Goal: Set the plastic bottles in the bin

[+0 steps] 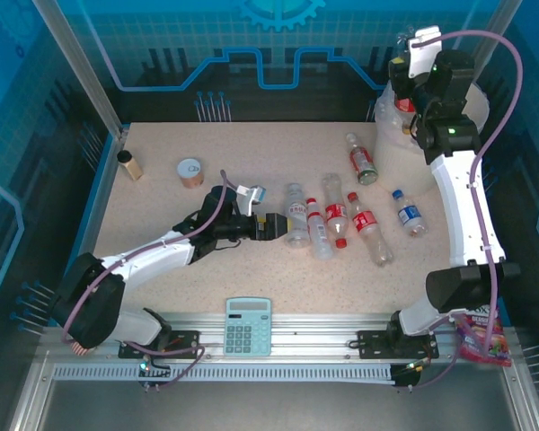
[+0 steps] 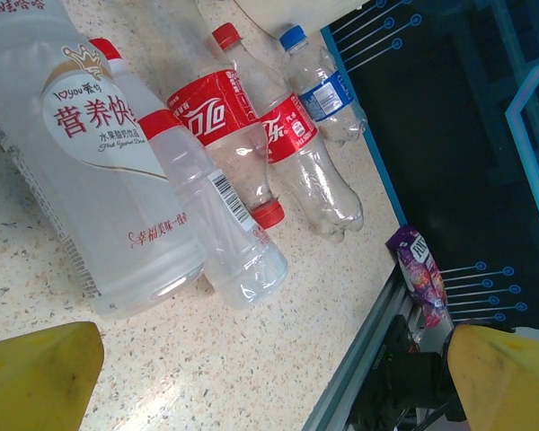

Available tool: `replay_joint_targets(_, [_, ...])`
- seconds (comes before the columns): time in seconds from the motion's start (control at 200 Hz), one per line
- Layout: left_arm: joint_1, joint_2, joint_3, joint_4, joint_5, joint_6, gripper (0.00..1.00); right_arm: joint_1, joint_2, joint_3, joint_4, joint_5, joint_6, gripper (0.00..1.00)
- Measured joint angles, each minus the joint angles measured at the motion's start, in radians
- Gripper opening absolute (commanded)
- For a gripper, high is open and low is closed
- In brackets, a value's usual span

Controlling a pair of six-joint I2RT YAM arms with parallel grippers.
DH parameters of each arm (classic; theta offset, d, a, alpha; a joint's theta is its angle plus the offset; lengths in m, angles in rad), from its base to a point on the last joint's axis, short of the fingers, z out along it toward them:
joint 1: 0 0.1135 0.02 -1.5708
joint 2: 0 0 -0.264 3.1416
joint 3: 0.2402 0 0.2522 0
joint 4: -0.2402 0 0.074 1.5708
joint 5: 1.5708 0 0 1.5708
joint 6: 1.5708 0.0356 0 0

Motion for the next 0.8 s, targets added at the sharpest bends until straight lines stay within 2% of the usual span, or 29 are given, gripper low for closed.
replay_joint_targets(0.215, [0.000, 0.011, 0.000, 0.010, 0.000, -0.020, 0.99, -0.009, 0.000, -0.008, 0.082, 0.026, -0.063, 0.00])
replay_joint_targets(0.55, [0.000, 0.026, 0.000, 0.031, 0.001, -0.029, 0.99, -0.035, 0.012, 0.063, 0.083, 0.011, -0.069, 0.00])
replay_joint_targets(0.8, [0.000, 0.041, 0.000, 0.036, 0.000, -0.045, 0.99, -0.035, 0.096, 0.037, 0.123, 0.037, -0.121, 0.00])
